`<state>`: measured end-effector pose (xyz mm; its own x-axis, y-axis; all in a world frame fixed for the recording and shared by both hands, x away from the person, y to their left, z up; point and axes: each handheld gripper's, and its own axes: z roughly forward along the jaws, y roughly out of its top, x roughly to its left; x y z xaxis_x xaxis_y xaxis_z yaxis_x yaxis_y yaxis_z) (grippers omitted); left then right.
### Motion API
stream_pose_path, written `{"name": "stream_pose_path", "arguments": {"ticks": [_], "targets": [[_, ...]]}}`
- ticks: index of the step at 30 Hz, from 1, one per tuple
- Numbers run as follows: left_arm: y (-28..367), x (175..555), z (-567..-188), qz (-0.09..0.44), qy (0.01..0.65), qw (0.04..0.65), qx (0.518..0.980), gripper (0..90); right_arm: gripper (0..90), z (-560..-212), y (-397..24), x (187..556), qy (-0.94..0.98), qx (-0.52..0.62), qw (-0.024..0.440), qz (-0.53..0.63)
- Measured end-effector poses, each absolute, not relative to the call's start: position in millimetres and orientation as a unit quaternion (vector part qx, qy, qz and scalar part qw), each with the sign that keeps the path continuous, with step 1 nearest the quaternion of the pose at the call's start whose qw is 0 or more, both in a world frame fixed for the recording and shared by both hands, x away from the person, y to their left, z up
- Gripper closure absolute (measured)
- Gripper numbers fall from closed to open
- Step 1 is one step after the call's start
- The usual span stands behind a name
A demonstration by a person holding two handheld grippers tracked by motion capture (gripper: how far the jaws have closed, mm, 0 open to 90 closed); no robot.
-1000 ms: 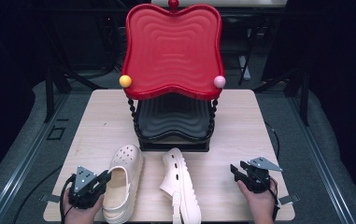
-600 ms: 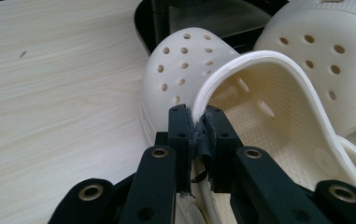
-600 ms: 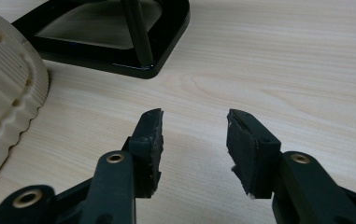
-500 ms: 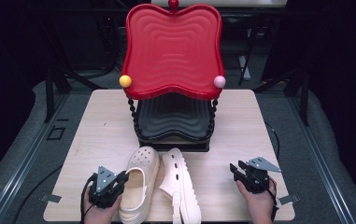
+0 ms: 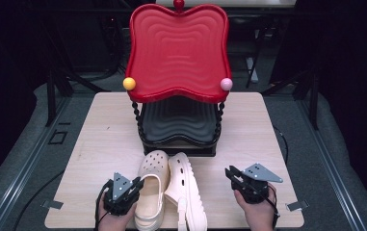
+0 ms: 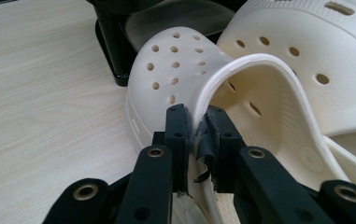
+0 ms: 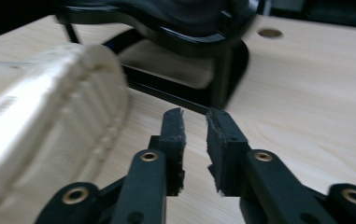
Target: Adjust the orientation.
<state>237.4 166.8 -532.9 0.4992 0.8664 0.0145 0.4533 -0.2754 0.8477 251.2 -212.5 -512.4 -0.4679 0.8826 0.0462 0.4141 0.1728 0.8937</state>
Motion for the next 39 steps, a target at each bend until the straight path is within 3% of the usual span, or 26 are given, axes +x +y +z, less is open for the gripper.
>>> {"name": "stream_pose_path", "arguments": {"ticks": [3,12,20,27,39], "targets": [[171,237,-533,0.235,0.437,0.428,0.755,76.2,83.5,-504,-194,243,0.735,0.417,0.248,0.474],[182,236,-534,0.217,0.443,0.449,0.745,65.7,84.9,-499,-157,231,0.766,0.365,0.206,0.488],[186,236,-533,0.213,0.445,0.450,0.744,63.9,85.3,-501,-129,225,0.780,0.330,0.195,0.494],[187,235,-532,0.212,0.447,0.456,0.740,62.9,88.1,-510,-122,226,0.802,0.315,0.212,0.461],[192,235,-533,0.210,0.445,0.463,0.737,60.3,90.0,-509,-145,229,0.787,0.353,0.199,0.465]]}}
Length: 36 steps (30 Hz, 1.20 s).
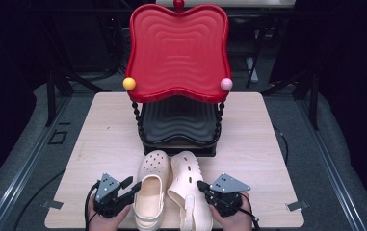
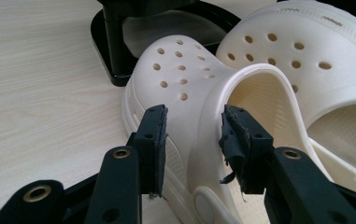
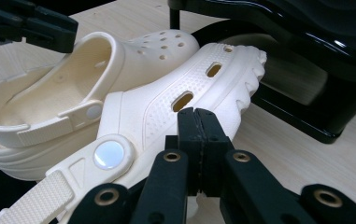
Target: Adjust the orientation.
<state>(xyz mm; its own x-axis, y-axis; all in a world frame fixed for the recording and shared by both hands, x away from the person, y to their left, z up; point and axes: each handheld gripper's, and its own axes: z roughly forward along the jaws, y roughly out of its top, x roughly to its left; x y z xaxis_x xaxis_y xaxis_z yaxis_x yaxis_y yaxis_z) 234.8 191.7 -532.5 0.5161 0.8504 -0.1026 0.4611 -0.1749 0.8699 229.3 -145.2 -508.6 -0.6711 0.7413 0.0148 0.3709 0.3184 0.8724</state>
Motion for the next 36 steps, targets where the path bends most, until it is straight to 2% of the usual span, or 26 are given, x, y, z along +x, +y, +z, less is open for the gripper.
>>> {"name": "stream_pose_path", "arguments": {"ticks": [10,16,24,27,30,34,35,36], "targets": [[195,234,-532,0.208,0.448,0.464,0.736,60.0,89.8,-512,-175,238,0.772,0.409,0.185,0.450],[195,235,-533,0.206,0.448,0.469,0.733,60.0,90.0,-524,-190,249,0.770,0.445,0.196,0.413],[193,235,-533,0.206,0.446,0.467,0.735,60.3,90.0,-547,-206,266,0.762,0.489,0.161,0.392],[193,235,-533,0.206,0.446,0.467,0.735,60.5,89.8,-545,-208,266,0.766,0.489,0.156,0.387],[193,235,-533,0.205,0.445,0.467,0.736,60.8,86.4,-541,-209,265,0.756,0.483,0.185,0.401],[192,235,-534,0.203,0.443,0.465,0.739,60.8,76.2,-526,-212,258,0.753,0.461,0.194,0.429],[192,235,-534,0.203,0.443,0.465,0.739,60.9,76.2,-526,-212,258,0.753,0.461,0.194,0.429],[191,236,-535,0.204,0.442,0.464,0.740,60.8,69.2,-520,-210,253,0.747,0.442,0.203,0.452]]}}
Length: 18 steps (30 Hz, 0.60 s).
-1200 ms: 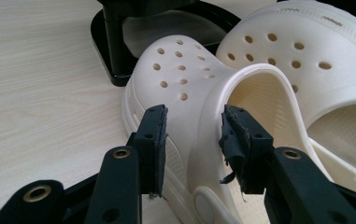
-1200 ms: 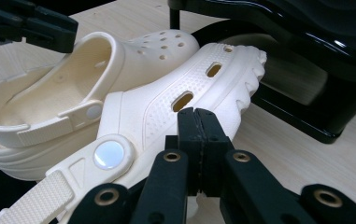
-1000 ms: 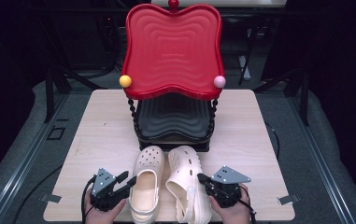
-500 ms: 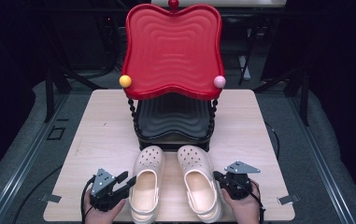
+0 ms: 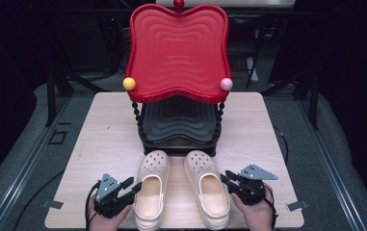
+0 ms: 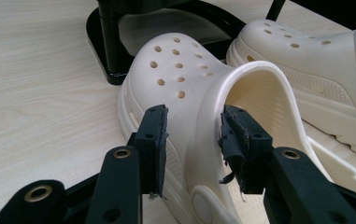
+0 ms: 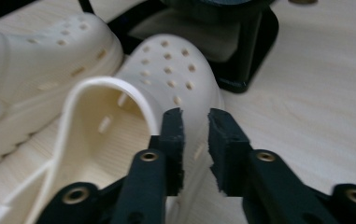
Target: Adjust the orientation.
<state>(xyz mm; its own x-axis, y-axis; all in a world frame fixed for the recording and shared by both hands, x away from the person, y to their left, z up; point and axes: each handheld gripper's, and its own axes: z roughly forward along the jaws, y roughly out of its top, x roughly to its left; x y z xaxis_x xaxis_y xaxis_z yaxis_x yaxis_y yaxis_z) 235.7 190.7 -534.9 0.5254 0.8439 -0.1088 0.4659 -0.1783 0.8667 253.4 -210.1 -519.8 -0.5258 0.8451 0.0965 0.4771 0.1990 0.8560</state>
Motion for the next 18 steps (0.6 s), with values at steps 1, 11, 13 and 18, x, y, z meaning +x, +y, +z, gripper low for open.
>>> {"name": "stream_pose_path", "arguments": {"ticks": [1,11,13,18], "targets": [[190,236,-535,0.202,0.441,0.461,0.743,60.8,69.2,-520,-210,253,0.747,0.442,0.203,0.452],[179,243,-540,0.196,0.440,0.450,0.752,69.5,73.5,-530,-188,254,0.783,0.428,0.206,0.402],[177,245,-539,0.202,0.433,0.448,0.756,73.1,77.8,-528,-186,254,0.776,0.443,0.211,0.396],[168,244,-538,0.211,0.423,0.443,0.762,77.9,80.4,-527,-176,252,0.769,0.456,0.218,0.391]]}}
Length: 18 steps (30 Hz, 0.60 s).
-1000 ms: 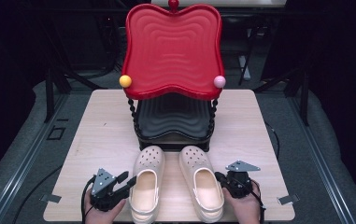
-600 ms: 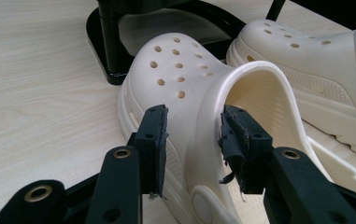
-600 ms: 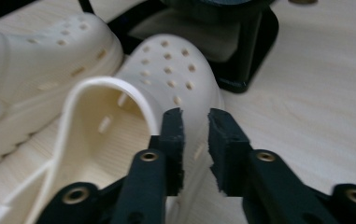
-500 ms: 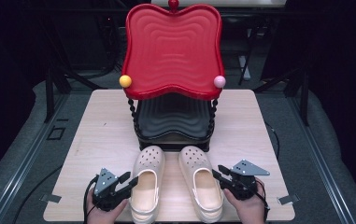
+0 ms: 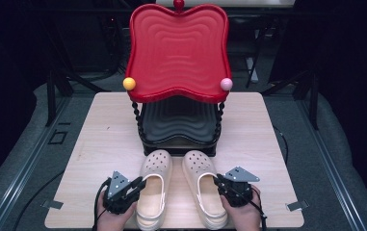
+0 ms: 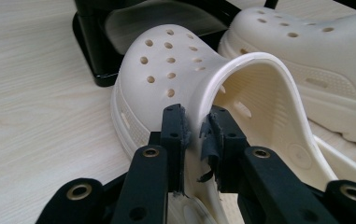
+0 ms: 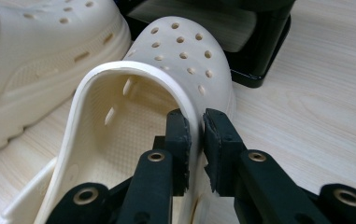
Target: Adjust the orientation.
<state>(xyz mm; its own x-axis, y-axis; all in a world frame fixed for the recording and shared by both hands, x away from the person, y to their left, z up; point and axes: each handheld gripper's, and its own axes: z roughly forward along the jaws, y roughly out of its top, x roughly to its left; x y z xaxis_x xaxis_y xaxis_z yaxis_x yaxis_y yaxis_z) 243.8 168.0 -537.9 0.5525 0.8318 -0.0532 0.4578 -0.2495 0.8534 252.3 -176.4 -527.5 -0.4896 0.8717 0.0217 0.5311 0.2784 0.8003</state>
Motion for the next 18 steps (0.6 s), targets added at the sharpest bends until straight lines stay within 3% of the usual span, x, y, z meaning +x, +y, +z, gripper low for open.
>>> {"name": "stream_pose_path", "arguments": {"ticks": [8,18], "targets": [[149,242,-537,0.209,0.415,0.442,0.767,79.6,79.6,-529,-151,248,0.749,0.471,0.237,0.401],[139,250,-534,0.191,0.403,0.458,0.769,80.1,77.8,-530,-148,243,0.723,0.504,0.161,0.444]]}}
